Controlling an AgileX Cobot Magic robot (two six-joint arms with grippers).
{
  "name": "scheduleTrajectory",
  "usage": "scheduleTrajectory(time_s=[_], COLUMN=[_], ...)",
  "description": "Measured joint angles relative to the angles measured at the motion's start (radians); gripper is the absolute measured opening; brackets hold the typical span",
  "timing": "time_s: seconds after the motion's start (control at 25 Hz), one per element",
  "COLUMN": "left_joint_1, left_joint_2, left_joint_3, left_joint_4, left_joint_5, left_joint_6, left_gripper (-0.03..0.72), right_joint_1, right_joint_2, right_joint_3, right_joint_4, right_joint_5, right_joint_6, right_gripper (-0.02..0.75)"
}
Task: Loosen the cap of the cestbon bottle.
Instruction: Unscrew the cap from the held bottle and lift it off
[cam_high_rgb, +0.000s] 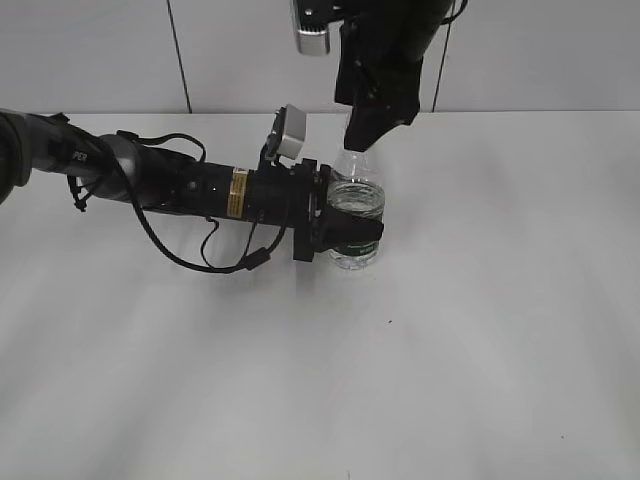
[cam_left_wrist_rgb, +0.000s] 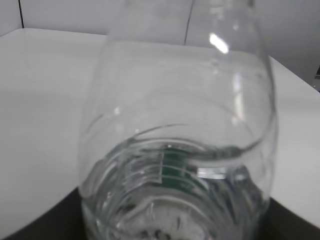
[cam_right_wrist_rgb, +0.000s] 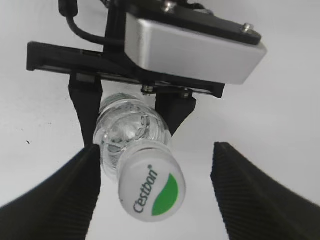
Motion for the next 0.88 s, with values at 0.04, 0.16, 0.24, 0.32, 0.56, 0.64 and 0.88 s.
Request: scheduleTrajectory(time_s=[0.04, 0.16, 0.24, 0.32, 0.56, 0.64, 0.88], left_joint_1=[0.000, 0.000, 0.000, 0.000, 0.000, 0.000, 0.000], left_joint_2=[0.000, 0.000, 0.000, 0.000, 0.000, 0.000, 0.000], left_joint_3=[0.000, 0.000, 0.000, 0.000, 0.000, 0.000, 0.000], left_joint_4=[0.000, 0.000, 0.000, 0.000, 0.000, 0.000, 0.000], left_joint_5=[0.000, 0.001, 0.001, 0.001, 0.001, 0.000, 0.000], left_joint_6=[0.000, 0.000, 0.000, 0.000, -0.001, -0.001, -0.001], left_gripper=[0.406, 0.406, 0.406, 0.406, 0.406, 0.406, 0.406], right_joint_1=[0.000, 0.000, 0.000, 0.000, 0.000, 0.000, 0.000], right_joint_2=[-0.006, -0.026, -0.030, -0.030, -0.030, -0.030, -0.030], right_joint_3=[0.000, 0.000, 0.000, 0.000, 0.000, 0.000, -0.037], right_joint_4=[0.007, 0.040, 0.071, 0.102, 0.145, 0.155, 0.164], right_joint_5=[0.000, 0.000, 0.000, 0.000, 0.000, 0.000, 0.000], right_joint_6=[0.022, 0.088, 0.134, 0.175, 0.325, 0.402, 0.665], right_gripper=[0.529, 0.529, 0.529, 0.529, 0.529, 0.529, 0.529])
